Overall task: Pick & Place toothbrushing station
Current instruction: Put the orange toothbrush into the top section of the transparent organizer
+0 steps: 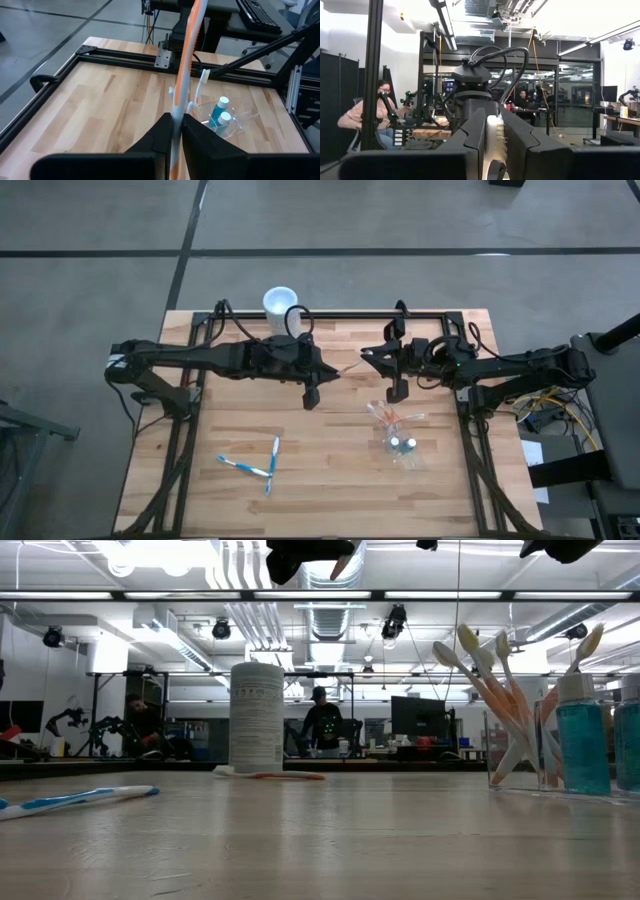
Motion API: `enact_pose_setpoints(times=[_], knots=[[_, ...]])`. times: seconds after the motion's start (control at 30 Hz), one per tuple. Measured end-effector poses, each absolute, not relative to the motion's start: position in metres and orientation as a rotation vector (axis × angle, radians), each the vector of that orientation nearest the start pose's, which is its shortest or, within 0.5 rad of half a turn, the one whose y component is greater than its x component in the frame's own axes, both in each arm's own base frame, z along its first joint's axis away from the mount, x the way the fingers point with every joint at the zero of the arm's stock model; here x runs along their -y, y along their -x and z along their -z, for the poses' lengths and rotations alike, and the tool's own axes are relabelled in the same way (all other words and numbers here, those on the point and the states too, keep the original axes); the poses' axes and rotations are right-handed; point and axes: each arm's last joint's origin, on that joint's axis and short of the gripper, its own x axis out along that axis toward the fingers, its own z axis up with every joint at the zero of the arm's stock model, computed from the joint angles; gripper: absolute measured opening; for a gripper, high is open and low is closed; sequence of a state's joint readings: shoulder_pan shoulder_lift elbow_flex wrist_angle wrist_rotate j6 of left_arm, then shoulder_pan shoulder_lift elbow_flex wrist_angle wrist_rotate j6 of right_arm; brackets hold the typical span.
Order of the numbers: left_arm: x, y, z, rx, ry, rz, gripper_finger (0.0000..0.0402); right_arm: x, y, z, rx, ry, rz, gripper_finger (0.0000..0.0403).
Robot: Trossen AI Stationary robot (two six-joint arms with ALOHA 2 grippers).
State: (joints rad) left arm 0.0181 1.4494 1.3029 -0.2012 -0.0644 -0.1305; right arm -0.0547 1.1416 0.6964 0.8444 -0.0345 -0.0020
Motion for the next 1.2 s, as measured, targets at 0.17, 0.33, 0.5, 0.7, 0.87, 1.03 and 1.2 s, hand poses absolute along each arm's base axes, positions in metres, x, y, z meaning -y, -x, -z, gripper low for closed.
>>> enact_pose_setpoints(times=[0.17,0.33,0.5,0.7,0.87,1.03,1.2], knots=[[-0.0079,-0.3299,-0.3563,-0.341,0.121,-0.105,0.0037,0.0125,-0.2459,-0.3297,0.398,0.018,0.020,0.0035],[-0.0079,-0.3299,-0.3563,-0.341,0.121,-0.105,0.0037,0.0125,-0.2459,-0.3297,0.398,0.019,0.020,0.0034],[-0.0079,-0.3299,-0.3563,-0.342,0.119,-0.105,0.0037,0.0125,-0.2459,-0.3297,0.398,0.019,0.020,0.0034],[-0.0079,-0.3299,-0.3563,-0.343,0.095,-0.102,0.0037,0.0125,-0.2459,-0.3297,0.398,0.020,0.020,0.0034],[-0.0084,-0.3299,-0.3563,-0.342,0.090,-0.120,0.0037,0.0126,-0.2460,-0.3296,0.397,0.020,0.021,0.0033],[-0.0084,-0.3299,-0.3563,-0.342,0.077,-0.119,0.0037,0.0126,-0.2460,-0.3296,0.397,0.020,0.021,0.0033],[-0.0086,-0.3299,-0.3563,-0.342,0.076,-0.125,0.0044,0.0126,-0.2460,-0.3296,0.397,0.020,0.020,0.0033]])
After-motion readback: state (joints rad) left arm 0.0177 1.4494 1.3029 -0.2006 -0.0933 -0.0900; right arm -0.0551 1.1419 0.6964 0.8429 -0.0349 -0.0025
